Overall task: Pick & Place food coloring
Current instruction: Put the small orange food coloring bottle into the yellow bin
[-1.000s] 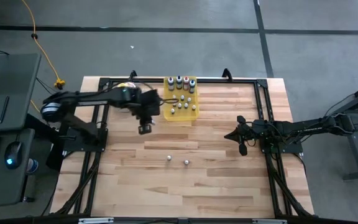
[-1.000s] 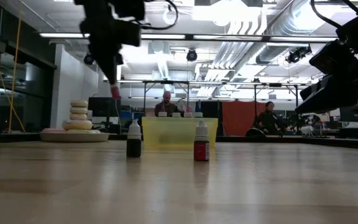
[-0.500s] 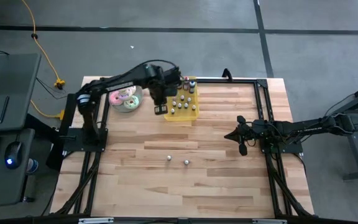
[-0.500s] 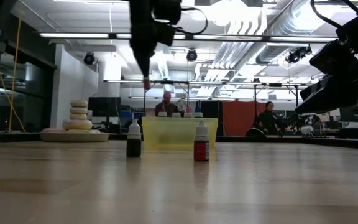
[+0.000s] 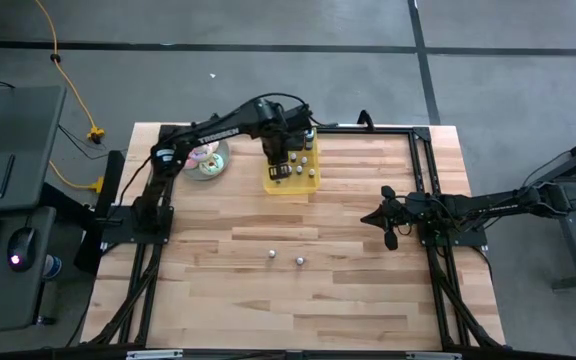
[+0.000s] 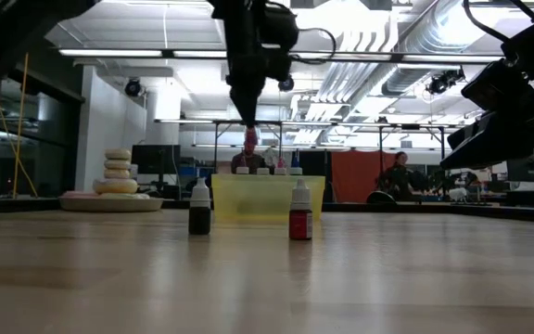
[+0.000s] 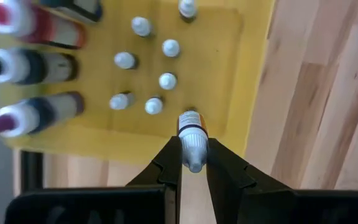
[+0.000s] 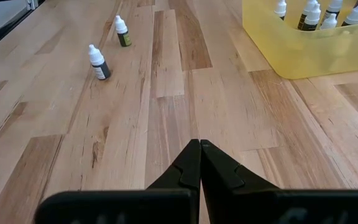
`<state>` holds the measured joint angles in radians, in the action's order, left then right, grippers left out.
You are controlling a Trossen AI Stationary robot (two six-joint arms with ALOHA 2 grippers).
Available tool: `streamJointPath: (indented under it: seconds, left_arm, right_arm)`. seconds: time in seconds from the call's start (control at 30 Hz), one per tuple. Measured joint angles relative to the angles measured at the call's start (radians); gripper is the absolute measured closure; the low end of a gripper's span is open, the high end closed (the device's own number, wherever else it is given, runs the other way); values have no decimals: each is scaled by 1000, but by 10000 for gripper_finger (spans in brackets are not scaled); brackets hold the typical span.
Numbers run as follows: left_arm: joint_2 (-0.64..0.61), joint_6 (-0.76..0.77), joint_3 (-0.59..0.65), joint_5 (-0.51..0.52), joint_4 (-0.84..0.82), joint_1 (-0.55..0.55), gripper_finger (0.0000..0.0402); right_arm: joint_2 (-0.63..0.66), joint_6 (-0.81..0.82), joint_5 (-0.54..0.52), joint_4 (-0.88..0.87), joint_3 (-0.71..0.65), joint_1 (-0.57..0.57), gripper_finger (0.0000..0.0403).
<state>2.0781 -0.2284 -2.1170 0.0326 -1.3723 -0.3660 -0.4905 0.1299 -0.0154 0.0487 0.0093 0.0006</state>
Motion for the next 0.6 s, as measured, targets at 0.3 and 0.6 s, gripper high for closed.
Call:
streamJointPath:
  seconds: [0.3, 0.6]
  left_arm:
    - [91, 9, 1, 4, 33, 16, 359]
    - [162, 187, 2, 30, 63, 20, 359]
  right_arm:
    - [0, 0, 0, 0, 0, 0, 402]
    - [0, 0, 0, -1, 0, 0, 402]
